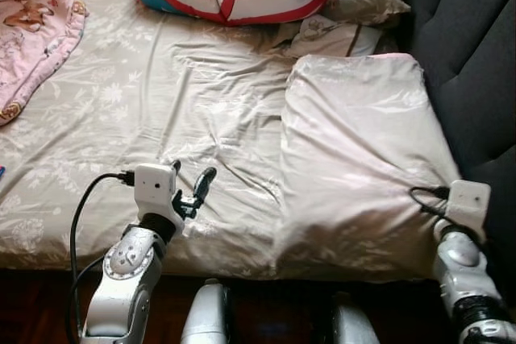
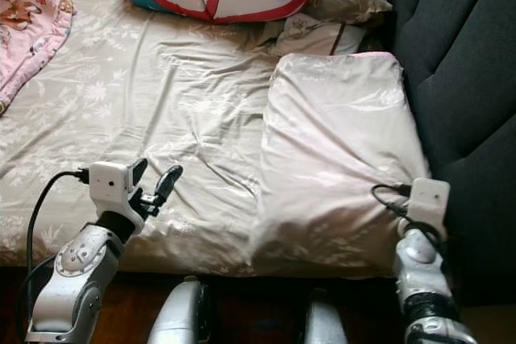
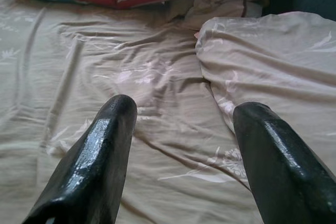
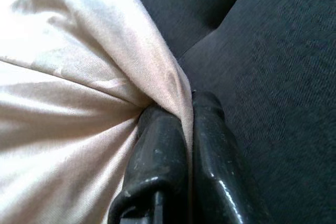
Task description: Clean up the room
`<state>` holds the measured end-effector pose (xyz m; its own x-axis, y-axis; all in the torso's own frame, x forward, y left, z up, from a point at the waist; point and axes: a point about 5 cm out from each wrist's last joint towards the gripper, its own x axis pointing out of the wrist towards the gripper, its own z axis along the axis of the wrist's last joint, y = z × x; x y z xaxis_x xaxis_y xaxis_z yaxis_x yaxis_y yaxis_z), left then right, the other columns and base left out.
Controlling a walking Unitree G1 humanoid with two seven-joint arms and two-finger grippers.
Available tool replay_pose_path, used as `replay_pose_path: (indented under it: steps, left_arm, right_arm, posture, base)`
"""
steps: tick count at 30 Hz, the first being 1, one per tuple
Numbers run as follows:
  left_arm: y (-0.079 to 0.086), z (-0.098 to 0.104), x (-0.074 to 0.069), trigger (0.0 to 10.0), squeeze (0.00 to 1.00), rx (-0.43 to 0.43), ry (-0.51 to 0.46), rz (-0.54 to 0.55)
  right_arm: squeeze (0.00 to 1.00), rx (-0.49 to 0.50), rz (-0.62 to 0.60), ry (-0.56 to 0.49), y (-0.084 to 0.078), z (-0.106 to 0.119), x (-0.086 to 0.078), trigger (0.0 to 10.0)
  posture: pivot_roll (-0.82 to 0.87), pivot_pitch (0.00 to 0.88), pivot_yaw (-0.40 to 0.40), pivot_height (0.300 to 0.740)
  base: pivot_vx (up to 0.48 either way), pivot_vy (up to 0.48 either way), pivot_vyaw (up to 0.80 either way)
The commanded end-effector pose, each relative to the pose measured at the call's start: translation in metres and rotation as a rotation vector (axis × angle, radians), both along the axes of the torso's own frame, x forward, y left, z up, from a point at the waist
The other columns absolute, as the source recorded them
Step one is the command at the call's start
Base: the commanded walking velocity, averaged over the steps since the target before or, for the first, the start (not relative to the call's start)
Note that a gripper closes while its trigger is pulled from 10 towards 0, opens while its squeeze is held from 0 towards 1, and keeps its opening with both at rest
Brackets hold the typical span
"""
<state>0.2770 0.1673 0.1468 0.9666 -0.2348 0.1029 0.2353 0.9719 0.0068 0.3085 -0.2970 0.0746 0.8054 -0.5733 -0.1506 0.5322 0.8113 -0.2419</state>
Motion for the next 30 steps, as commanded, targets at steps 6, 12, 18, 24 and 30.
replay_pose_path:
  steps: [6, 12, 18, 24, 30]
  left_arm:
    - [0.003, -0.007, -0.002, 10.0, 0.0, 0.034, 0.014, 0.0]
    - [0.002, -0.008, 0.0, 10.0, 0.0, 0.033, 0.013, -0.006]
    - [0.001, -0.01, 0.001, 10.0, 0.0, 0.03, 0.015, -0.002]
    - [0.008, -0.035, 0.005, 10.0, 0.0, 0.0, 0.096, 0.033]
    - [0.021, -0.072, 0.004, 10.0, 0.0, -0.015, 0.231, 0.09]
  right_arm:
    - [0.0, 0.03, -0.029, -0.02, -0.004, 0.0, -0.004, 10.0]
    - [1.0, 0.072, 0.003, -0.058, 0.011, -0.005, -0.004, 10.0]
    - [0.0, 0.103, 0.118, -0.136, 0.026, 0.004, 0.005, 10.0]
    - [0.0, 0.229, 0.406, -0.086, 0.076, -0.016, 0.008, 10.0]
    - [0.0, 0.345, 0.45, 0.08, 0.097, -0.06, -0.015, 10.0]
  posture:
    - [-0.02, 0.165, 0.005, 0.661]
    - [-0.01, 0.158, 0.004, 0.661]
    - [-0.01, 0.143, -0.004, 0.661]
    - [-0.04, 0.121, -0.013, 0.661]
    - [-0.03, 0.093, -0.018, 0.686]
  base:
    - [0.0, 0.0, 0.0]
    - [0.0, 0.0, 0.0]
    - [0.0, 0.0, 0.0]
    - [0.0, 0.0, 0.0]
    - [0.0, 0.0, 0.0]
